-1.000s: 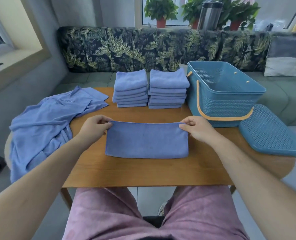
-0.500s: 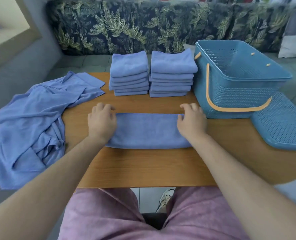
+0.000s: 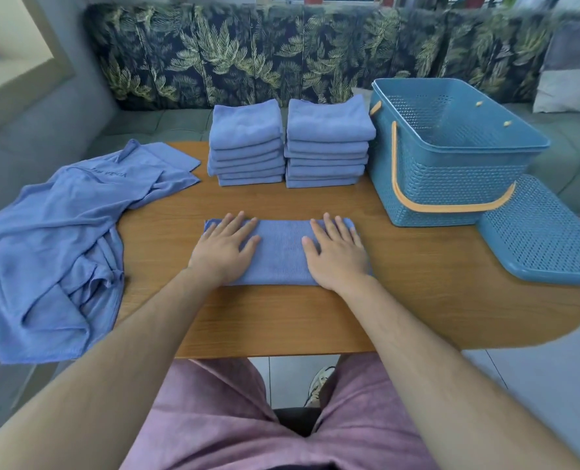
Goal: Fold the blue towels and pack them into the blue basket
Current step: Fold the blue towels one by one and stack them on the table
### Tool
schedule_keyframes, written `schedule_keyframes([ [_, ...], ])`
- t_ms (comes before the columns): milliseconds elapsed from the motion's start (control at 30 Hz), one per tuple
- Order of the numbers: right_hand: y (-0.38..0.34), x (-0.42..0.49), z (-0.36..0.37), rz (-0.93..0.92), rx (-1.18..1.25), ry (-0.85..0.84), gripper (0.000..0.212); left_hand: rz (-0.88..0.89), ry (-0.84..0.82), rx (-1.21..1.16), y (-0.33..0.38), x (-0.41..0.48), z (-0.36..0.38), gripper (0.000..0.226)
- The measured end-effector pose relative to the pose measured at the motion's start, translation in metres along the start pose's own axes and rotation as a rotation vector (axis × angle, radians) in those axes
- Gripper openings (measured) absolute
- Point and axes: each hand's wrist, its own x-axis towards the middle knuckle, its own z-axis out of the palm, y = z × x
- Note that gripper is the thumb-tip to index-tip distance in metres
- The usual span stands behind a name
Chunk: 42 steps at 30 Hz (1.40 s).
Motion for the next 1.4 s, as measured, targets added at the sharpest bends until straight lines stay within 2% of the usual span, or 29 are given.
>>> schedule_keyframes([
  [167, 0.019, -0.002, -0.008, 0.08, -0.025, -0.031, 0.064, -0.035, -0.035, -0.05, -0.021, -0.007, -0.007, 0.058],
  [267, 0.0, -0.009, -0.014, 0.055, -0.152, 0.124, 0.059, -0.045, -0.031, 0.002, -0.016, -0.008, -0.009, 0.059],
  [367, -0.041, -0.031, -0.012, -0.134, -0.089, 0.282, 0.047, -0.066, -0.019, 0.025, -0.013, -0.01, -0.008, 0.059],
  [433, -0.069, -0.045, -0.002, -0.191, -0.01, 0.251, 0.039, -0.091, -0.006, 0.017, -0.011, -0.012, -0.008, 0.06],
  [533, -0.074, -0.052, 0.009, -0.097, 0.113, 0.154, 0.04, -0.152, -0.003, 0.028, -0.004, -0.022, -0.007, 0.062],
  [633, -0.049, -0.05, 0.006, -0.089, 0.122, 0.225, 0.034, -0.144, 0.088, 0.097, 0.002, -0.045, -0.005, 0.063],
  [733, -0.025, -0.05, -0.003, -0.06, 0.102, 0.306, 0.033, -0.064, 0.241, 0.126, 0.011, -0.076, -0.004, 0.057],
  [800, -0.012, -0.056, -0.006, -0.081, 0.18, 0.337, 0.03, 0.033, 0.324, 0.126, 0.018, -0.096, -0.001, 0.049],
  [900, 0.008, -0.08, -0.002, -0.271, 0.388, 0.224, 0.019, 0.236, 0.378, 0.056, 0.026, -0.123, 0.007, 0.043],
  [1067, 0.03, -0.123, -0.007, -0.424, 0.432, 0.167, 0.017, 0.537, 0.406, -0.153, 0.029, -0.139, 0.01, 0.032],
  [1100, 0.032, -0.129, -0.009, -0.435, 0.443, 0.13, 0.023, 0.575, 0.402, -0.139, 0.028, -0.14, 0.009, 0.035],
  [1200, 0.039, -0.144, -0.014, -0.47, 0.378, -0.067, 0.066, 0.637, 0.263, -0.096, 0.024, -0.143, 0.01, 0.05],
  [1233, 0.041, -0.147, -0.013, -0.489, 0.336, -0.111, 0.074, 0.642, 0.217, -0.084, 0.022, -0.143, 0.01, 0.054],
  [1267, 0.043, -0.147, -0.011, -0.509, 0.308, -0.125, 0.075, 0.643, 0.189, -0.057, 0.019, -0.144, 0.009, 0.055],
  [1400, 0.046, -0.144, -0.007, -0.523, 0.409, -0.081, 0.045, 0.652, 0.17, 0.011, 0.017, -0.15, 0.0, 0.043],
])
